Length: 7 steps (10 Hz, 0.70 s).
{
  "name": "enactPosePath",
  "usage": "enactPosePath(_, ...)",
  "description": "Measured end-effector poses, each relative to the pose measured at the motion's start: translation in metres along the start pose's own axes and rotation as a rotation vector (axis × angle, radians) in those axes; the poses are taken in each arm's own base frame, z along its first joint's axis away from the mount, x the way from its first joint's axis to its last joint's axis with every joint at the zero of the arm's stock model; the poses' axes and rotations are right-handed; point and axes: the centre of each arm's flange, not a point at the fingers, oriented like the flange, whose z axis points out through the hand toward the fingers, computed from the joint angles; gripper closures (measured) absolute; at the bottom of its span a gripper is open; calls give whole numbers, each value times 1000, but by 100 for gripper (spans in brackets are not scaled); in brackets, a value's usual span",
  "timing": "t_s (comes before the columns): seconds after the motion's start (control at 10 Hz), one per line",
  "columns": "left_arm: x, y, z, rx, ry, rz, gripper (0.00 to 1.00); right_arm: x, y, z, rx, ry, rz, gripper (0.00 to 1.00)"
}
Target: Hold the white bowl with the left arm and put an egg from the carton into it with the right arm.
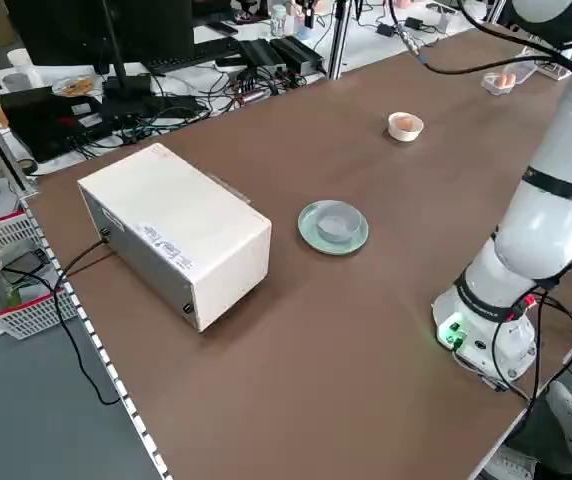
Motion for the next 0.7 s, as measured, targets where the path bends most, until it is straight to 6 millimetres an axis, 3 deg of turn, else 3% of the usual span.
enactPosePath(0.2, -7, 21, -25, 7, 60, 28, 0, 0, -1, 0, 0, 0, -1, 0)
enactPosePath(0.3, -10, 20, -31, -9, 68, 18, 0, 0, -1, 0, 0, 0, -1, 0)
enactPosePath(0.5, -10, 1, -26, -45, 47, -16, 0, 0, -1, 0, 0, 0, -2, 0)
enactPosePath(0.7, -12, 0, -20, -46, 23, -19, 0, 0, -2, 0, 0, 0, -3, 0)
